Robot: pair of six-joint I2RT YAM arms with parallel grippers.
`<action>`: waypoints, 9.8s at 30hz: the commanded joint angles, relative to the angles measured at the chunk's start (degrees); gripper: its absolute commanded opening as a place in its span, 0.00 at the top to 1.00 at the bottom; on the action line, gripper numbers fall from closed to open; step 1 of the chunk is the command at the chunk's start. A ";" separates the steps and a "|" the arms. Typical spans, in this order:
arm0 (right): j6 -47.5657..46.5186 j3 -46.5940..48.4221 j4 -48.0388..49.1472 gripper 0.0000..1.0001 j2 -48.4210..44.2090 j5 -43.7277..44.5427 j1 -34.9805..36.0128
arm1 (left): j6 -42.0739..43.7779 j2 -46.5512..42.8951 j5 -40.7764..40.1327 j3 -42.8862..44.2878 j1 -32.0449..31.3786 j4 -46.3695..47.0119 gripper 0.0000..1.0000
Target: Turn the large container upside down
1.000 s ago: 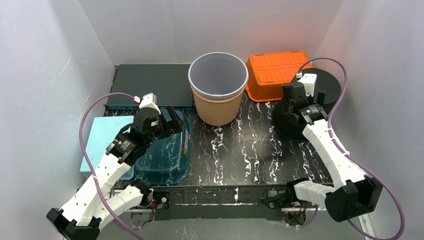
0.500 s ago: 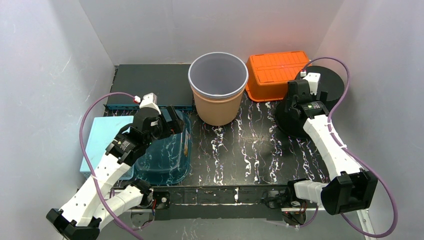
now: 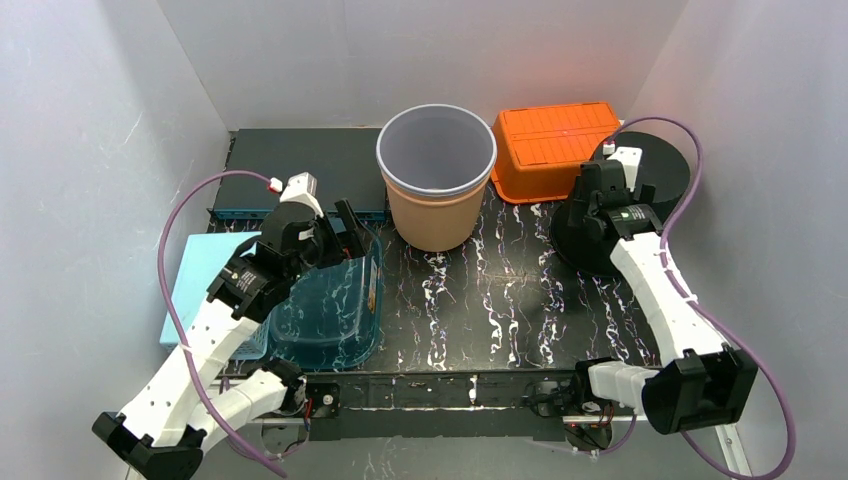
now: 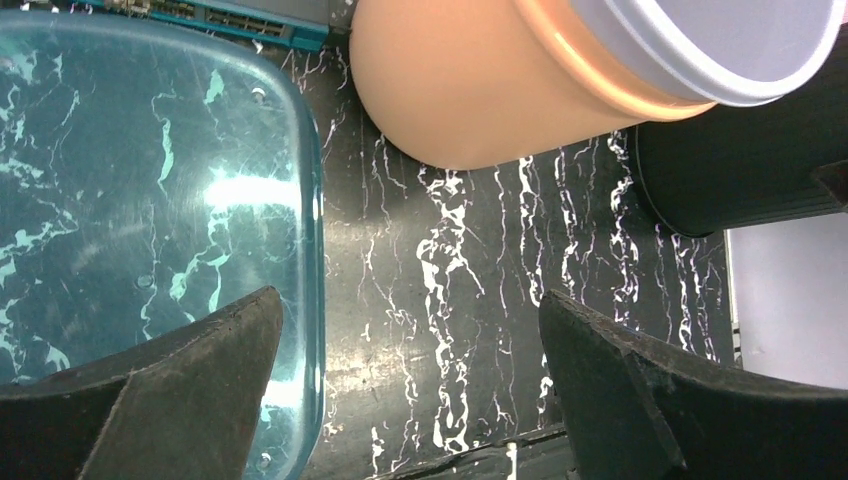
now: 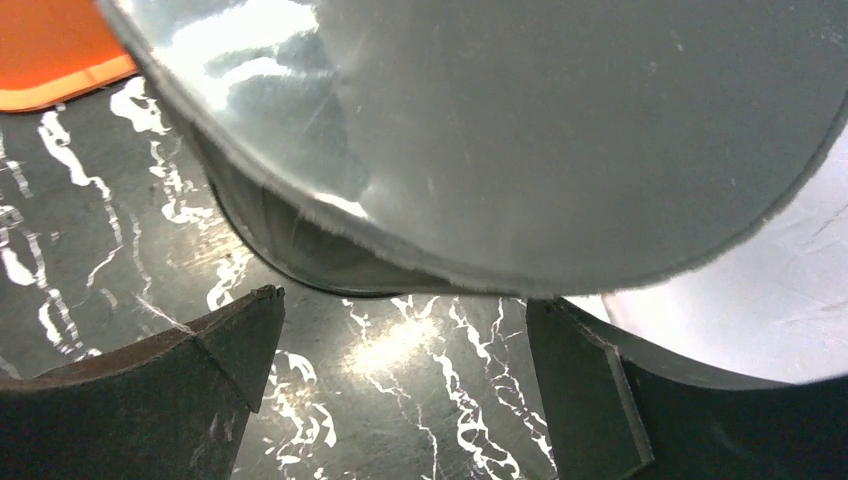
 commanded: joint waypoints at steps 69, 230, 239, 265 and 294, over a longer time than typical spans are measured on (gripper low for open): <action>19.55 10.74 7.41 0.46 1.16 -66.79 7.80 | 5.98 32.15 28.31 34.91 7.07 -2.12 1.00; 43.18 32.26 44.47 0.99 7.33 -82.64 2.50 | 2.76 20.02 40.04 36.69 16.92 7.71 0.92; 37.48 31.54 45.49 0.99 3.01 -85.58 2.46 | 2.26 15.43 40.79 32.55 16.93 12.28 0.95; 26.99 24.16 29.49 0.99 -16.40 -87.56 2.50 | -7.11 7.09 60.43 19.11 16.34 20.28 1.00; 21.74 14.78 -6.46 0.99 -28.49 -70.49 2.50 | -6.88 -2.40 56.30 -5.05 0.04 9.35 1.00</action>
